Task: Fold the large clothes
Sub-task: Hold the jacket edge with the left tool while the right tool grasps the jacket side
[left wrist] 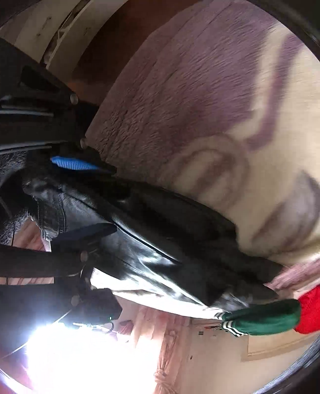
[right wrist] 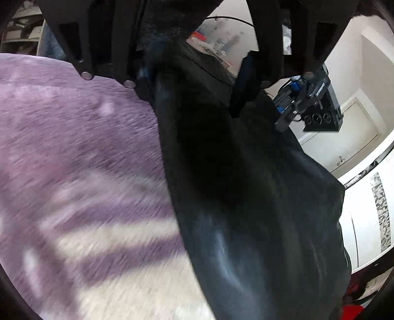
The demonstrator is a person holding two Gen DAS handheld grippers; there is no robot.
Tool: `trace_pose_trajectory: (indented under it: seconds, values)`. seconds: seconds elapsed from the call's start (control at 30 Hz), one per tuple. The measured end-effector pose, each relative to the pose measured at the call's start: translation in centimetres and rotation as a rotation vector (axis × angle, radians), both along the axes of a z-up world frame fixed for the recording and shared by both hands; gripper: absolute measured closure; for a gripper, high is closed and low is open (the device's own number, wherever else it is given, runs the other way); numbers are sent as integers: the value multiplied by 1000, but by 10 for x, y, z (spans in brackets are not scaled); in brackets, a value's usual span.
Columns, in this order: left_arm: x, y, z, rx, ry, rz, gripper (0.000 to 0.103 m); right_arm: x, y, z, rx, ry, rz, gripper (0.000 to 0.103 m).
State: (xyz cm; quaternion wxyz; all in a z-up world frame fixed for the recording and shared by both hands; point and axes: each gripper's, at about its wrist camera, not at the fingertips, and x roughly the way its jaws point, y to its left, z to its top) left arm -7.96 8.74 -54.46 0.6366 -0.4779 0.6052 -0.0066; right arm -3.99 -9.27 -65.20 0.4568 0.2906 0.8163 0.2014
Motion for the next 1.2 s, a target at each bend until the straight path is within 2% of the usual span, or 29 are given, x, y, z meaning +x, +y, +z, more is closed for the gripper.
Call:
trace_pose_trajectory:
  seconds: [0.1, 0.2, 0.3, 0.37, 0.4, 0.43, 0.47, 0.5, 0.53, 0.57, 0.6, 0.63, 0.67, 0.73, 0.77, 0.87, 0.9, 0.93, 0.97, 1.0, 1.03, 1.07, 1.17, 1.2]
  values:
    - [-2, 11, 22, 50, -13, 28, 56, 17, -29, 22, -33, -62, -29, 31]
    - [30, 8, 47, 122, -82, -12, 47, 44, -64, 50, -100, -149, -60, 31]
    - [72, -8, 43, 136, -145, -82, 43, 83, -79, 68, -89, -218, -95, 31]
    - [109, -23, 35, 164, -151, -120, 43, 111, -81, 75, -107, -278, -83, 31]
    - [123, -32, 30, 185, -167, -140, 48, 116, -82, 75, -113, -292, -71, 31]
    - [122, -34, 24, 211, -172, -145, 67, 132, -83, 76, -126, -311, -56, 31]
    - [132, -40, 19, 245, -177, -161, 91, 145, -84, 76, -141, -324, -48, 31]
    - [129, -38, 12, 272, -166, -165, 91, 152, -83, 77, -143, -332, -38, 31]
    - [126, -30, -3, 265, -151, -138, 91, 161, -82, 80, -146, -338, -31, 31]
    - [123, -23, -15, 236, -137, -110, 90, 175, -71, 88, -155, -348, -21, 31]
    - [117, -10, -30, 166, -132, -46, 90, 182, -70, 92, -165, -353, -11, 31]
    - [109, 0, -32, 139, -140, -21, 90, 188, -68, 95, -183, -357, 10, 31]
    - [107, 0, -27, 130, -152, -19, 90, 196, -49, 96, -187, -357, 20, 31]
    - [104, -3, -11, 121, -180, -29, 87, 209, -33, 117, -172, -372, 49, 31]
    - [103, -4, -5, 89, -192, -19, 86, 214, -23, 124, -162, -390, 71, 31]
    - [92, 0, 10, 6, -208, 44, 80, 241, 17, 158, -145, -504, 230, 31]
    - [83, 4, 16, -48, -246, 92, 78, 250, 32, 163, -140, -539, 313, 26]
    - [76, 9, 18, -68, -255, 128, 75, 259, 54, 165, -130, -554, 388, 21]
    - [70, 11, 20, -81, -265, 158, 65, 271, 81, 165, -141, -582, 468, 18]
    - [59, 14, 25, -91, -288, 203, 50, 280, 107, 169, -153, -604, 516, 18]
    - [51, 16, 28, -78, -286, 221, 42, 288, 137, 164, -158, -623, 613, 18]
    - [47, 14, 31, -67, -284, 236, 39, 295, 166, 157, -155, -620, 694, 18]
    - [30, 10, 34, -25, -255, 276, 39, 299, 222, 133, -185, -616, 939, 18]
    - [24, 8, 32, -9, -242, 280, 39, 298, 231, 125, -208, -613, 985, 18]
